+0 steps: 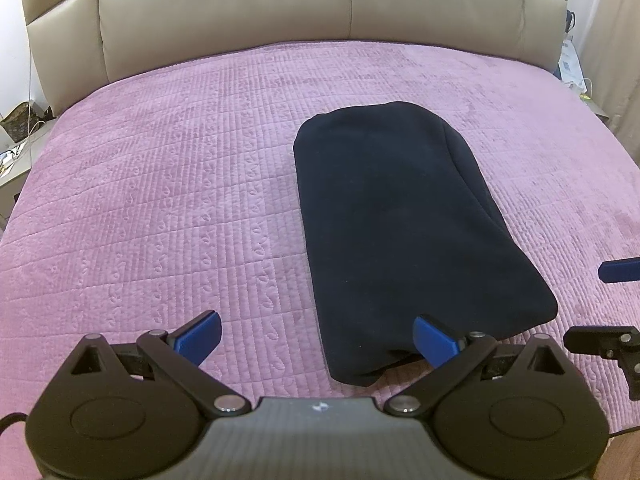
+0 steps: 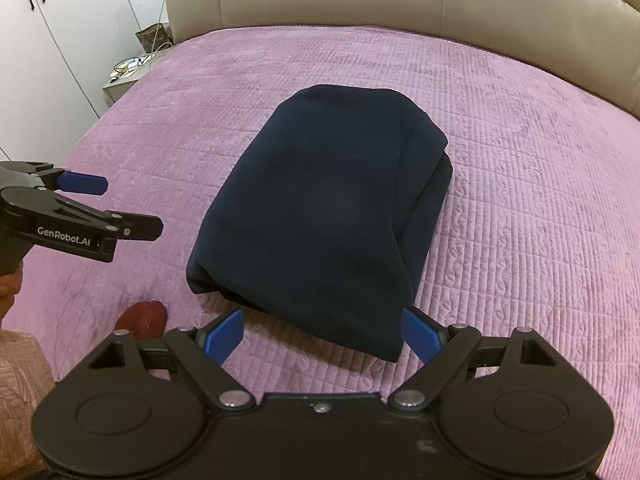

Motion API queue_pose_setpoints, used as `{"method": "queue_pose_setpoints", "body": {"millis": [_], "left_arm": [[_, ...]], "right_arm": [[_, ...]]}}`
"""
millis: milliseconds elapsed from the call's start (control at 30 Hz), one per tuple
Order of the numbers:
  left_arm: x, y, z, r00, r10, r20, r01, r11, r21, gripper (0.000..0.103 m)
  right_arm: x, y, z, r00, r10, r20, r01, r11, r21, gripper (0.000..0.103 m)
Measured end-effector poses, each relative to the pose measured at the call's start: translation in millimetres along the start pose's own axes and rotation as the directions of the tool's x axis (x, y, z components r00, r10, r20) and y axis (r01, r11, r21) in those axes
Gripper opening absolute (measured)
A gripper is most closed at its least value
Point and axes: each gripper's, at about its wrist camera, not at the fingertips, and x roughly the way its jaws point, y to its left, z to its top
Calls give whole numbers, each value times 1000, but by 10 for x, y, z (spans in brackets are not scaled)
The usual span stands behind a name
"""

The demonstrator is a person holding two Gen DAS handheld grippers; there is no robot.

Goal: Fold large clothes

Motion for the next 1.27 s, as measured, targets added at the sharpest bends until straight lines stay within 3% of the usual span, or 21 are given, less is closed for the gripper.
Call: {"method": "queue_pose_setpoints", "body": {"millis": [1267], "left_arm": [[23, 25, 11, 1000, -23, -4, 23, 1000, -15, 103]], "right_arm": [[-17, 33, 0, 1000, 9, -3, -9, 1000, -21, 101]]}}
